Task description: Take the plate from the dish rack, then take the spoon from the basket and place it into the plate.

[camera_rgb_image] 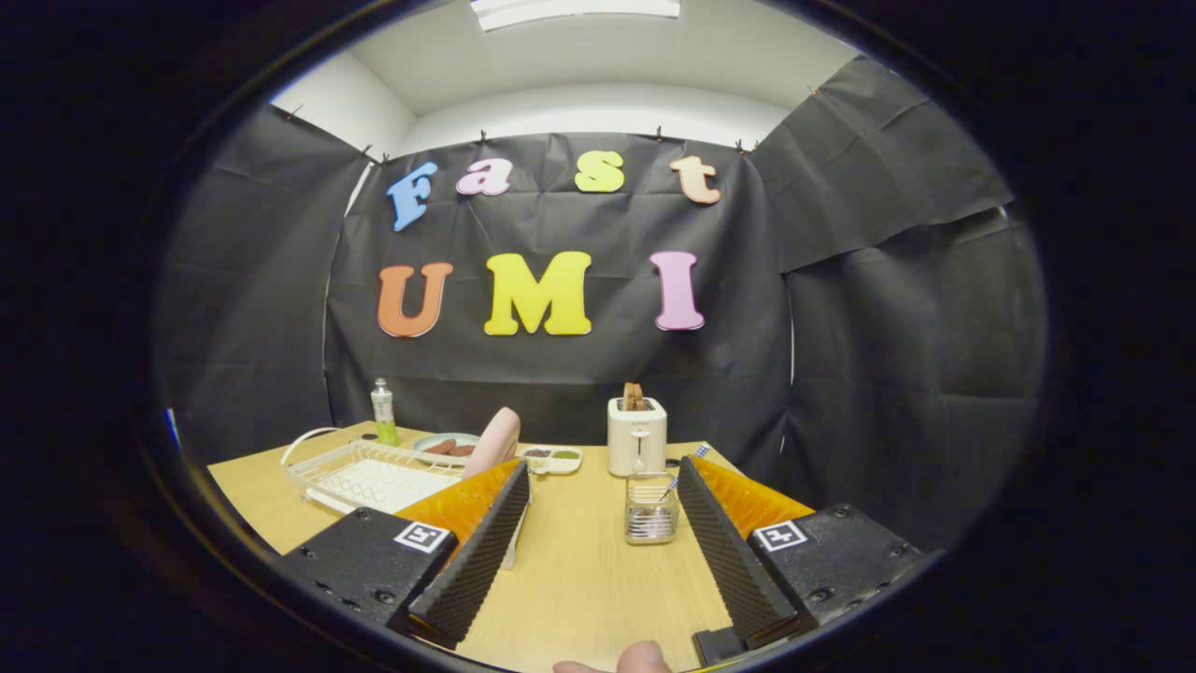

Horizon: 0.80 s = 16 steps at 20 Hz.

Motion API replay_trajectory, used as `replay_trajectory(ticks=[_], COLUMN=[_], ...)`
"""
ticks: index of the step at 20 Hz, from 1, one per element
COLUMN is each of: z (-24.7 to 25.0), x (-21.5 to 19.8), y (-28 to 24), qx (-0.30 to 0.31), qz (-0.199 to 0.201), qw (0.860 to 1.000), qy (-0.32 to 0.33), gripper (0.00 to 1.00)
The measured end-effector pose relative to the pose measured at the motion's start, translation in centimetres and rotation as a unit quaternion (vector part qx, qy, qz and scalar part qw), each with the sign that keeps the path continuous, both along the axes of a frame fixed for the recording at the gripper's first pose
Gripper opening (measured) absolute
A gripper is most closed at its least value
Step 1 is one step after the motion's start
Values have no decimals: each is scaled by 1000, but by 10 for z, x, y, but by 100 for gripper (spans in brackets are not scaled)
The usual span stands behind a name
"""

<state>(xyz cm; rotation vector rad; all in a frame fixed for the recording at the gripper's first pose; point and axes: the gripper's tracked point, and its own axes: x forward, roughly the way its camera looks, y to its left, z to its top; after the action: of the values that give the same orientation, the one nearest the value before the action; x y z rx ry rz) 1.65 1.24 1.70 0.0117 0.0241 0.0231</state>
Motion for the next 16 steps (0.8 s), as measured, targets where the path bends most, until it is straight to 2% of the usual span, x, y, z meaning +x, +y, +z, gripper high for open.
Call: replay_trajectory(ticks=[5,8,11,14,16], z=[28,46,68,77,77], x=[26,50,81,116,140], y=[22,46,63,90,104], qx=[-30,-30,-36,-24,-37], qz=[31,65,79,99,104], qw=[999,996,992,985,978], qy=[25,60,91,142,177], gripper=[100,100,100,100,100])
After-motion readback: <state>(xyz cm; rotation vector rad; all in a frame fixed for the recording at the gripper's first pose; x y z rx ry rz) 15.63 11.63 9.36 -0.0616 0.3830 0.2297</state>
